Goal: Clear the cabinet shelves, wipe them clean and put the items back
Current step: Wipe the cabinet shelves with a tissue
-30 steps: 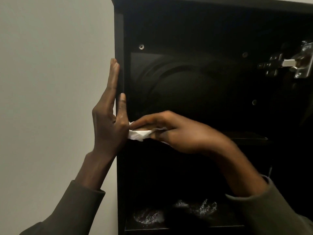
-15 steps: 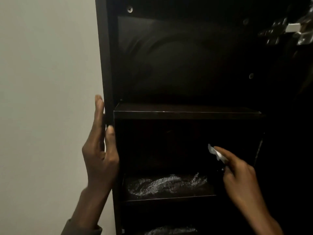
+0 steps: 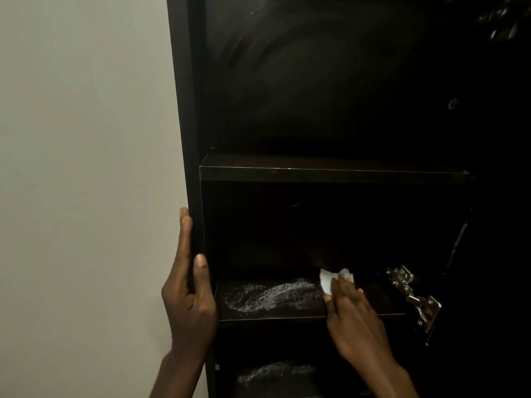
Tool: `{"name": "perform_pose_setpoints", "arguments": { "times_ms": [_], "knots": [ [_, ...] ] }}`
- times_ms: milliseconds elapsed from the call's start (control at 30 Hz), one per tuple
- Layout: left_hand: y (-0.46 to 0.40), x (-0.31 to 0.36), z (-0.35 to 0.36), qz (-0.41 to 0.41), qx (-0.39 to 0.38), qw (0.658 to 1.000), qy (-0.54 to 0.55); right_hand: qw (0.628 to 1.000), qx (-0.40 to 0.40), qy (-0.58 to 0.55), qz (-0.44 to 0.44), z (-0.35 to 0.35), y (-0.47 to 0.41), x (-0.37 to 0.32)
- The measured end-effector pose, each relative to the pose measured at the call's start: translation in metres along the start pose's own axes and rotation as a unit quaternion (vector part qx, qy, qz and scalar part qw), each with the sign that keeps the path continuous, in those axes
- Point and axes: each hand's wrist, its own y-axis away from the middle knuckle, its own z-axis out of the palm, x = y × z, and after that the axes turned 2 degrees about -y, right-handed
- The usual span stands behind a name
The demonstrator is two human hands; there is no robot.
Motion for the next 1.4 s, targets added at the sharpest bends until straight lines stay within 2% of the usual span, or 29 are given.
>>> {"name": "perform_pose_setpoints", "arguments": {
  "times_ms": [133, 300, 400, 467, 533, 567, 633, 667, 733, 800, 867, 967, 1200, 1400],
  "knots": [
    [0.000, 0.001, 0.001, -0.001, -0.001, 1.000, -0.004, 0.995, -0.008, -0.016, -0.094, 0.028, 0.007, -0.054],
    [0.002, -0.001, 0.000, -0.006, 0.004, 1.000, -0.010, 0.972, -0.035, -0.024, -0.233, 0.075, 0.015, -0.113],
    [0.002, 0.000, 0.000, -0.004, 0.003, 1.000, -0.013, 0.962, -0.054, -0.019, -0.266, 0.080, 0.013, -0.124],
    [0.001, 0.002, 0.001, 0.000, 0.004, 1.000, -0.012, 0.959, -0.059, -0.099, -0.260, 0.070, 0.008, -0.115],
    [0.001, 0.003, 0.001, 0.008, 0.003, 1.000, -0.009, 0.938, -0.088, -0.251, -0.221, 0.045, 0.008, -0.103],
    [0.001, 0.002, 0.000, 0.011, 0.000, 1.000, -0.009, 0.916, -0.074, -0.342, -0.195, 0.032, 0.005, -0.094],
    [0.001, 0.000, -0.001, 0.011, -0.001, 1.000, -0.009, 0.884, 0.034, -0.452, -0.115, 0.005, -0.003, -0.068],
    [0.001, -0.001, -0.001, 0.010, 0.001, 1.000, -0.008, 0.887, 0.102, -0.442, -0.083, -0.007, -0.006, -0.052],
    [0.001, 0.000, -0.001, 0.005, 0.005, 1.000, -0.006, 0.925, 0.218, -0.308, -0.036, -0.023, -0.011, -0.018],
    [0.001, 0.000, 0.000, 0.000, 0.011, 1.000, -0.004, 0.955, 0.257, -0.143, -0.028, -0.031, -0.015, 0.009],
    [0.003, -0.001, 0.001, -0.001, 0.015, 1.000, 0.001, 0.979, 0.196, -0.053, -0.018, -0.031, -0.016, 0.024],
    [0.004, -0.002, 0.001, -0.006, 0.012, 1.000, -0.001, 0.991, 0.132, -0.016, 0.002, -0.023, -0.022, 0.035],
    [0.002, 0.000, -0.001, -0.006, 0.004, 1.000, -0.005, 0.996, 0.085, 0.040, 0.000, -0.006, -0.025, 0.009],
    [0.003, 0.001, 0.002, -0.011, 0.011, 1.000, 0.007, 0.985, -0.018, -0.060, -0.161, 0.035, 0.003, -0.072]
  ]
}}
